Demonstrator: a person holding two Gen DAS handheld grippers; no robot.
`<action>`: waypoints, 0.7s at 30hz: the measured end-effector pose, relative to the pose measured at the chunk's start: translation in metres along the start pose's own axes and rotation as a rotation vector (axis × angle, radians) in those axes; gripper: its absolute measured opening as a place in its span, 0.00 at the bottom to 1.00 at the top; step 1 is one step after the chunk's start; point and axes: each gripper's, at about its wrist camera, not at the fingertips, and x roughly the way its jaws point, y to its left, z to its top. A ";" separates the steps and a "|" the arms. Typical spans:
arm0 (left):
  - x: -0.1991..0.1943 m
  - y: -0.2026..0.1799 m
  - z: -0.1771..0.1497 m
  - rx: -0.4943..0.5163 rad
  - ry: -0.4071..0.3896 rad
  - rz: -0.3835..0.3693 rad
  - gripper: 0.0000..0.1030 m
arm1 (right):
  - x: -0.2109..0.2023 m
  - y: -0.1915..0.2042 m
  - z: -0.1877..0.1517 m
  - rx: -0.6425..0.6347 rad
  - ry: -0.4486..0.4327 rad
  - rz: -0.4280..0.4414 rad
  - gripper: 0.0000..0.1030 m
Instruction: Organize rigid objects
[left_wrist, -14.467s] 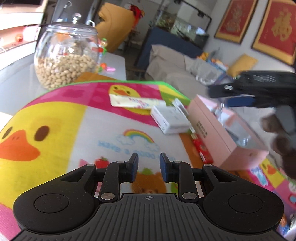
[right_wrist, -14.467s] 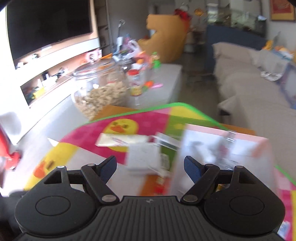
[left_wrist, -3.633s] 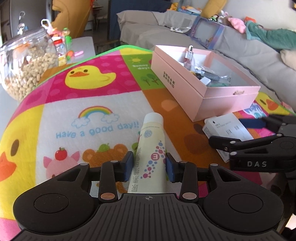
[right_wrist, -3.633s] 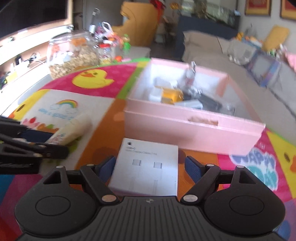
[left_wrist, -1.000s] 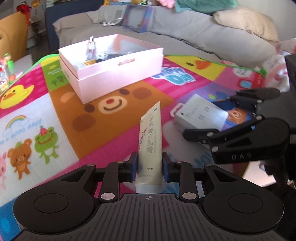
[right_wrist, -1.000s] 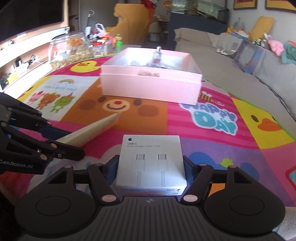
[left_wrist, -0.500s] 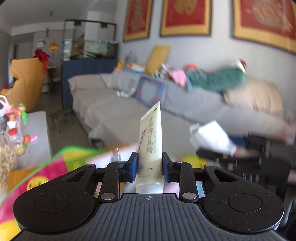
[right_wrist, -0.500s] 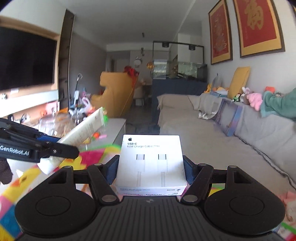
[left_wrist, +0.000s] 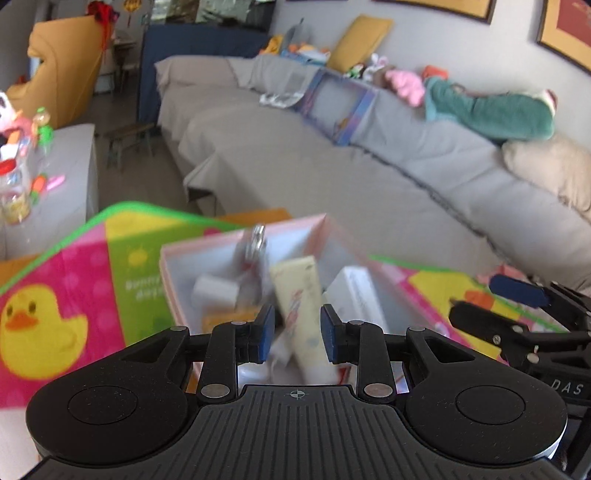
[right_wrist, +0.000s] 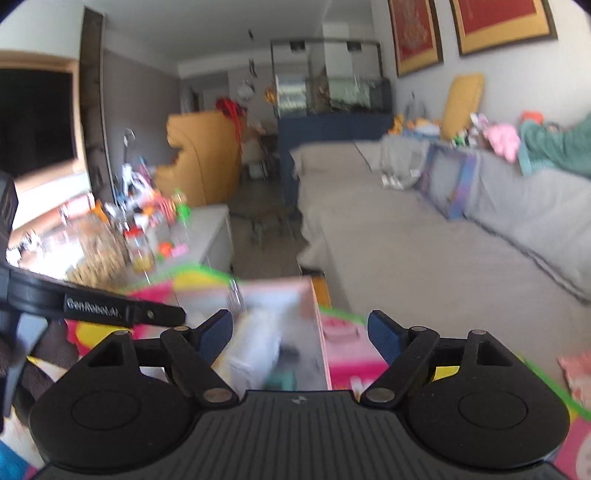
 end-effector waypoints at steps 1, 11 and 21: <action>-0.003 0.001 -0.006 -0.004 0.002 0.005 0.29 | -0.001 0.001 -0.007 0.005 0.018 0.000 0.79; -0.076 -0.015 -0.103 0.100 -0.005 0.273 0.29 | -0.033 0.041 -0.057 -0.137 0.085 0.053 0.79; -0.079 -0.010 -0.175 -0.047 0.009 0.345 0.30 | -0.001 0.071 -0.115 -0.133 0.261 0.039 0.87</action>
